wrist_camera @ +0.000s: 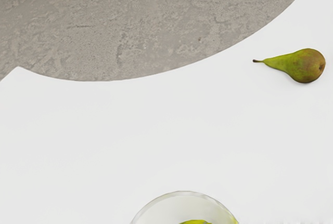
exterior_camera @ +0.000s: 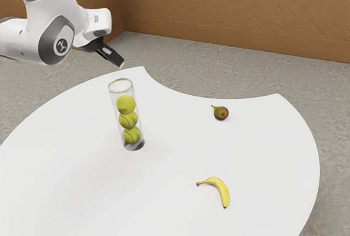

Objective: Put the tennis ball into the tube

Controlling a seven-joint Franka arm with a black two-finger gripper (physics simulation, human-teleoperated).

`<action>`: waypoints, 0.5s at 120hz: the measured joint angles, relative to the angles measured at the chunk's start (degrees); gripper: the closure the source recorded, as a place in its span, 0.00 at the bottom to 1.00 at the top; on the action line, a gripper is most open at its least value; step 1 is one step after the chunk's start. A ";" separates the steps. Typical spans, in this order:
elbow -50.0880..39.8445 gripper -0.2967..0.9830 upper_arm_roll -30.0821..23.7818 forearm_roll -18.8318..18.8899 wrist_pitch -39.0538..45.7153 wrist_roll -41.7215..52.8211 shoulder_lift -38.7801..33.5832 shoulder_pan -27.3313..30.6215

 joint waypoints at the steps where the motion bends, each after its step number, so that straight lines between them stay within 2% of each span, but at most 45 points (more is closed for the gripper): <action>1: 0.21 0.28 -0.09 0.00 -0.35 0.06 -0.05 0.01; 22: 8.11 0.25 -3.23 -0.02 -13.34 1.14 0.58 -0.70; 34: 9.63 0.25 -4.84 0.13 -20.51 1.59 0.72 -0.73; 60: 15.95 0.24 -5.97 2.34 -31.92 2.43 0.24 -0.79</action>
